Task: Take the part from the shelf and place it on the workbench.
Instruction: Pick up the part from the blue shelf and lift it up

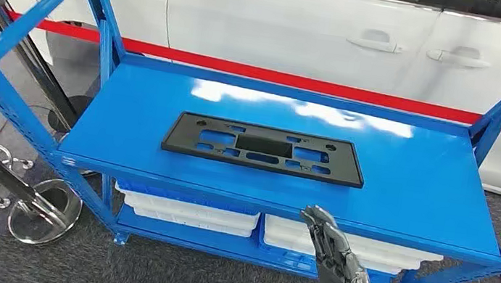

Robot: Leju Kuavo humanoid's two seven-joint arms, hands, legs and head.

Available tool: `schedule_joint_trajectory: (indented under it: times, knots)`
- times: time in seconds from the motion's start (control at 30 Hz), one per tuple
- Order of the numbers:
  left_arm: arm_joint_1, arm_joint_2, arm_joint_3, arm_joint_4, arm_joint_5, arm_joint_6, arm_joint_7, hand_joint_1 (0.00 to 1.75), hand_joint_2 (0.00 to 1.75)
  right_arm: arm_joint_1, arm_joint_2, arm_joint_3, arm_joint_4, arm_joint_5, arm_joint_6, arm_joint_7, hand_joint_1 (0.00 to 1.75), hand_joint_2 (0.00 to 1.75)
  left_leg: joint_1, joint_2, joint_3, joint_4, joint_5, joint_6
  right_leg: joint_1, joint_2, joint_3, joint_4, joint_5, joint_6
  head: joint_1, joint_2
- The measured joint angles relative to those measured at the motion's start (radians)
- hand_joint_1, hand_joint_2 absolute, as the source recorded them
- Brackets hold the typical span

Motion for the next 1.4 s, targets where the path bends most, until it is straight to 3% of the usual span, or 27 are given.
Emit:
schedule_joint_trajectory:
  times: [0.07, 0.1, 0.13, 0.17, 0.2, 0.27, 0.33, 0.4, 0.47, 0.53, 0.6, 0.63, 0.67, 0.7, 0.77, 0.8, 0.87, 0.93, 1.0, 1.1, 1.13, 1.17, 1.2, 1.23, 1.3, 1.33, 1.4]
  knots:
    - [-0.001, 0.001, 0.000, 0.000, -0.002, 0.000, 0.000, 0.00, 0.00, 0.001, 0.001, 0.000, 0.001, 0.000, 0.002, 0.000, 0.00, 0.00, 0.003, 0.000, -0.049, 0.061, -0.032, -0.006, -0.003, 0.000, 0.008, -0.002, -0.008, 0.002, 0.000, 0.000]
    - [-0.001, 0.002, 0.000, 0.000, -0.005, 0.000, 0.000, 0.00, 0.00, 0.001, 0.002, 0.000, 0.002, 0.000, 0.005, 0.000, 0.00, 0.00, 0.006, 0.000, -0.092, 0.107, -0.059, -0.012, -0.005, 0.001, 0.018, -0.003, -0.017, 0.004, 0.000, 0.000]
    - [0.001, 0.002, 0.000, 0.000, -0.009, 0.001, 0.000, 0.00, 0.00, 0.002, 0.002, 0.000, 0.003, 0.000, 0.008, -0.001, 0.00, 0.00, 0.009, 0.000, -0.124, 0.129, -0.077, -0.018, -0.008, 0.003, 0.030, -0.003, -0.027, 0.008, 0.000, 0.000]
    - [0.003, 0.003, 0.001, 0.000, -0.012, 0.002, 0.000, 0.00, 0.00, 0.002, 0.003, 0.000, 0.005, 0.000, 0.010, -0.001, 0.00, 0.00, 0.012, 0.000, -0.142, 0.121, -0.075, -0.023, -0.011, 0.005, 0.044, -0.003, -0.039, 0.012, 0.000, 0.000]
    - [0.005, 0.003, 0.001, 0.000, -0.016, 0.004, 0.000, 0.00, 0.00, 0.002, 0.003, 0.000, 0.006, 0.000, 0.012, -0.001, 0.00, 0.00, 0.016, 0.001, -0.148, 0.084, -0.048, -0.028, -0.014, 0.006, 0.060, -0.003, -0.051, 0.017, 0.000, 0.000]
    - [0.009, 0.003, 0.001, 0.000, -0.019, 0.005, 0.000, 0.00, 0.00, 0.002, 0.004, 0.000, 0.009, 0.000, 0.013, -0.001, 0.00, 0.00, 0.020, 0.003, -0.143, -0.030, 0.065, -0.033, -0.017, 0.007, 0.089, 0.003, -0.079, 0.030, 0.000, 0.000]
    - [0.011, 0.004, 0.001, 0.001, -0.022, 0.007, 0.000, 0.00, 0.00, 0.003, 0.004, 0.000, 0.013, 0.001, 0.012, 0.000, 0.00, 0.00, 0.018, 0.005, -0.141, -0.090, 0.136, -0.018, -0.016, 0.008, 0.100, 0.011, -0.103, 0.045, 0.000, 0.000]
    - [0.009, 0.005, 0.001, 0.001, -0.027, 0.010, 0.001, 0.00, 0.00, 0.004, 0.005, 0.000, 0.015, 0.002, 0.011, 0.000, 0.00, 0.00, 0.015, 0.004, -0.141, -0.089, 0.137, 0.002, -0.015, 0.009, 0.103, 0.012, -0.117, 0.057, 0.000, 0.000]
    - [0.009, 0.005, 0.001, 0.001, -0.030, 0.018, 0.000, 0.00, 0.00, 0.006, 0.005, 0.000, 0.016, 0.006, 0.006, 0.001, 0.00, 0.00, 0.017, 0.004, -0.136, -0.094, 0.136, 0.014, -0.017, 0.006, 0.102, 0.028, -0.135, 0.065, 0.000, 0.000]
    - [0.009, 0.005, 0.001, 0.001, -0.036, 0.028, 0.000, 0.00, 0.00, 0.013, 0.006, 0.000, 0.016, 0.014, -0.002, 0.001, 0.00, 0.00, 0.019, 0.005, -0.125, -0.101, 0.129, 0.025, -0.018, 0.003, 0.057, 0.117, -0.180, 0.073, 0.000, 0.000]
    - [0.009, 0.006, 0.001, 0.001, -0.045, 0.037, 0.002, 0.00, 0.00, 0.023, 0.006, 0.000, 0.018, 0.023, -0.009, 0.001, 0.00, 0.00, 0.017, 0.005, -0.116, -0.102, 0.119, 0.032, -0.018, 0.002, -0.027, 0.251, -0.225, 0.077, 0.000, 0.000]
    - [0.010, 0.006, 0.001, 0.001, -0.048, 0.041, 0.003, 0.00, 0.00, 0.028, 0.006, 0.001, 0.020, 0.027, -0.012, 0.001, 0.00, 0.00, 0.016, 0.004, -0.110, -0.102, 0.113, 0.034, -0.018, 0.002, -0.061, 0.292, -0.224, 0.076, 0.000, 0.000]
    - [0.010, 0.006, 0.001, 0.001, -0.052, 0.044, 0.005, 0.00, 0.00, 0.031, 0.006, 0.001, 0.022, 0.030, -0.015, 0.001, 0.00, 0.00, 0.015, 0.003, -0.103, -0.102, 0.107, 0.034, -0.018, 0.002, -0.079, 0.299, -0.202, 0.075, 0.000, 0.000]
    - [0.011, 0.006, 0.001, 0.001, -0.055, 0.047, 0.007, 0.00, 0.00, 0.032, 0.006, 0.001, 0.024, 0.033, -0.019, 0.002, 0.00, 0.00, 0.014, 0.001, -0.094, -0.102, 0.101, 0.033, -0.017, 0.002, -0.079, 0.267, -0.160, 0.070, 0.000, 0.000]
    - [0.012, 0.006, 0.001, 0.001, -0.058, 0.051, 0.011, 0.00, 0.00, 0.033, 0.006, 0.001, 0.028, 0.040, -0.026, 0.005, 0.00, 0.00, 0.011, -0.001, -0.074, -0.104, 0.089, 0.030, -0.011, 0.002, -0.047, 0.149, -0.068, 0.055, 0.000, 0.000]
    - [0.012, 0.005, 0.001, 0.001, -0.059, 0.053, 0.012, 0.00, 0.00, 0.033, 0.006, 0.002, 0.029, 0.042, -0.028, 0.006, 0.00, 0.00, 0.010, -0.003, -0.067, -0.105, 0.084, 0.027, -0.006, 0.002, -0.031, 0.100, -0.040, 0.047, 0.000, 0.000]
    - [0.011, 0.004, 0.001, 0.002, -0.059, 0.054, 0.015, 0.00, 0.00, 0.032, 0.007, 0.002, 0.031, 0.044, -0.029, 0.007, 0.00, 0.00, 0.010, -0.003, -0.063, -0.109, 0.081, 0.017, 0.001, 0.002, -0.017, 0.063, -0.036, 0.036, 0.000, 0.000]
    - [0.011, 0.004, 0.001, 0.001, -0.061, 0.057, 0.020, 0.00, 0.00, 0.032, 0.007, 0.003, 0.032, 0.048, -0.033, 0.011, 0.00, 0.87, 0.011, 0.000, -0.063, -0.114, 0.081, 0.004, -0.001, 0.001, -0.010, 0.042, -0.036, 0.029, 0.000, 0.000]
    - [0.010, 0.005, 0.001, 0.001, -0.067, 0.065, 0.035, 0.00, 0.00, 0.029, 0.007, 0.005, 0.036, 0.065, -0.049, 0.024, 0.00, 1.75, 0.010, 0.002, -0.073, -0.085, 0.056, -0.005, -0.009, -0.001, -0.001, 0.022, -0.031, 0.025, 0.000, 0.000]
    - [0.011, 0.007, 0.002, 0.001, -0.081, 0.087, 0.068, 0.00, 0.00, 0.014, 0.007, 0.015, 0.062, 0.151, -0.117, 0.071, 0.00, 1.75, 0.011, 0.003, -0.148, 0.078, -0.025, -0.013, -0.010, -0.004, 0.005, 0.014, -0.029, 0.019, 0.000, 0.000]
    - [0.013, 0.008, 0.003, 0.001, -0.085, 0.093, 0.077, 0.00, 0.00, 0.006, 0.007, 0.022, 0.078, 0.194, -0.148, 0.091, 0.00, 1.75, 0.011, 0.003, -0.172, 0.124, -0.037, -0.015, -0.009, -0.004, 0.006, 0.015, -0.030, 0.018, 0.000, 0.000]
    - [0.014, 0.008, 0.004, 0.001, -0.089, 0.098, 0.084, 0.00, 0.00, -0.004, 0.007, 0.030, 0.097, 0.241, -0.181, 0.112, 0.00, 1.75, 0.011, 0.003, -0.181, 0.138, -0.030, -0.016, -0.009, -0.004, 0.006, 0.017, -0.031, 0.018, 0.000, 0.000]
    - [0.015, 0.008, 0.005, 0.001, -0.094, 0.100, 0.087, 0.00, 0.00, -0.017, 0.007, 0.039, 0.116, 0.290, -0.213, 0.132, 0.00, 1.75, 0.011, 0.003, -0.172, 0.113, -0.004, -0.017, -0.009, -0.003, 0.006, 0.019, -0.033, 0.019, 0.000, 0.000]
    - [0.015, 0.009, 0.005, 0.001, -0.098, 0.101, 0.090, 0.00, 0.00, -0.033, 0.007, 0.050, 0.139, 0.348, -0.250, 0.156, 0.00, 1.75, 0.012, 0.003, -0.147, 0.055, 0.034, -0.017, -0.010, -0.003, 0.007, 0.023, -0.035, 0.021, 0.000, 0.000]
    - [0.011, 0.010, 0.006, 0.001, -0.107, 0.101, 0.092, 0.00, 0.00, -0.078, 0.007, 0.076, 0.189, 0.487, -0.336, 0.213, 0.00, 1.75, 0.011, 0.003, -0.091, -0.064, 0.082, -0.011, -0.008, -0.001, 0.005, 0.033, -0.042, 0.028, 0.000, 0.000]
    - [0.009, 0.010, 0.006, 0.001, -0.110, 0.100, 0.093, 0.00, 0.00, -0.101, 0.007, 0.092, 0.215, 0.553, -0.377, 0.238, 0.00, 1.75, 0.010, 0.002, -0.076, -0.098, 0.090, -0.006, -0.006, 0.000, 0.004, 0.037, -0.044, 0.032, 0.000, 0.000]
    - [0.008, 0.010, 0.009, 0.001, -0.114, 0.100, 0.095, 0.00, 0.00, -0.138, 0.007, 0.121, 0.259, 0.628, -0.427, 0.268, 0.00, 1.75, 0.006, 0.000, -0.072, -0.111, 0.090, 0.005, -0.003, 0.000, 0.001, 0.039, -0.044, 0.040, 0.000, 0.000]
